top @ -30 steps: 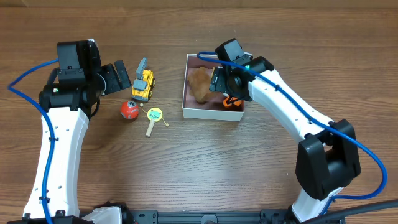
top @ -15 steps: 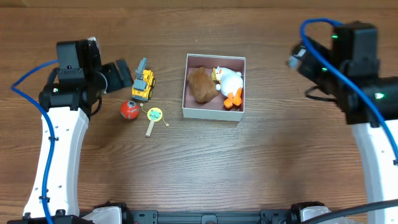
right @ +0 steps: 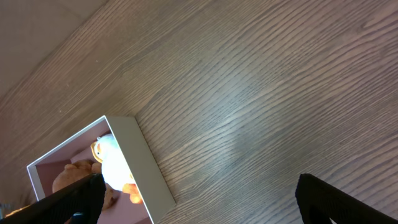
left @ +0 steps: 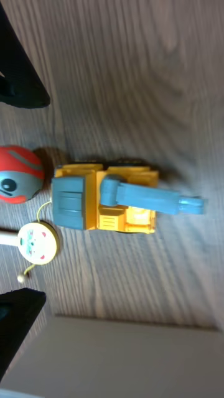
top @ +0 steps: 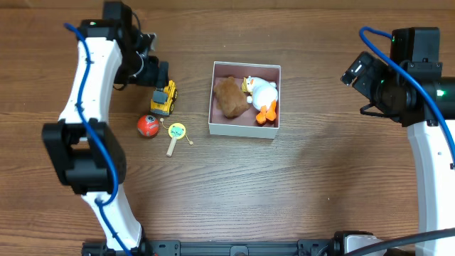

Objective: Pack container
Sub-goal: 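Grasp the yellow toy excavator with the left gripper, then lower the excavator into the box and open the left gripper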

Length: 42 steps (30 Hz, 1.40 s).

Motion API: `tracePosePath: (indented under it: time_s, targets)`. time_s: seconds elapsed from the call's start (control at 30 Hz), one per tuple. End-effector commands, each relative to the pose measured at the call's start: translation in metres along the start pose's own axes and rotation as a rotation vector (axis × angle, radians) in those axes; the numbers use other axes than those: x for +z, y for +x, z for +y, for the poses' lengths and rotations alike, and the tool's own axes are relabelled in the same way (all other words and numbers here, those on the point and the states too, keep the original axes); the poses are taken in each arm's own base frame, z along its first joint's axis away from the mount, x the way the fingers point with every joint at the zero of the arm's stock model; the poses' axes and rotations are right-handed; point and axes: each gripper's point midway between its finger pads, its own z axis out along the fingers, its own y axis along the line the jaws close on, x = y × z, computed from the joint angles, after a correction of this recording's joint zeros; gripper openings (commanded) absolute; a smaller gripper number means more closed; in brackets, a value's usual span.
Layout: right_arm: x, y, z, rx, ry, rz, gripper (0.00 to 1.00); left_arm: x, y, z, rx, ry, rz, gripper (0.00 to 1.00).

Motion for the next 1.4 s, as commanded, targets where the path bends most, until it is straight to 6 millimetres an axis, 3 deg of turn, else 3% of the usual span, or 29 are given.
tracePosePath:
  time_s: [0.0, 0.03, 0.23, 0.47, 0.7, 0.83, 1.0, 1.17, 1.37]
  targets:
    - [-0.003, -0.004, 0.000, 0.000, 0.000, -0.016, 1.00, 0.034, 0.005, -0.014, 0.121, -0.008, 0.097, 0.87]
    - [-0.003, -0.003, -0.001, 0.000, 0.000, -0.015, 1.00, 0.055, 0.011, -0.019, 0.150, -0.043, 0.159, 0.84]
    - [-0.003, -0.001, -0.007, -0.003, 0.033, -0.010, 1.00, 0.084, 0.021, -0.005, 0.113, -0.197, 0.251, 0.71]
    - [-0.003, 0.000, -0.008, -0.003, 0.035, -0.006, 1.00, 0.086, 0.020, -0.003, 0.047, -0.192, 0.241, 0.60]
    - [-0.003, 0.000, -0.008, -0.003, 0.036, -0.004, 1.00, 0.084, 0.021, -0.012, 0.023, -0.144, 0.238, 0.25]
    - [-0.003, 0.002, -0.009, -0.004, 0.041, 0.004, 1.00, 0.059, 0.017, -0.016, 0.017, -0.144, 0.235, 0.09]
    - [-0.003, 0.002, -0.009, -0.004, 0.042, 0.004, 1.00, 0.004, -0.006, -0.038, 0.024, -0.082, 0.131, 0.05]
    - [-0.003, 0.002, -0.009, -0.004, 0.042, 0.004, 1.00, -0.053, -0.018, -0.080, 0.094, -0.044, 0.012, 0.04]
    - [-0.003, 0.002, -0.009, -0.004, 0.042, 0.004, 1.00, -0.087, -0.018, -0.127, 0.195, -0.030, -0.088, 0.04]
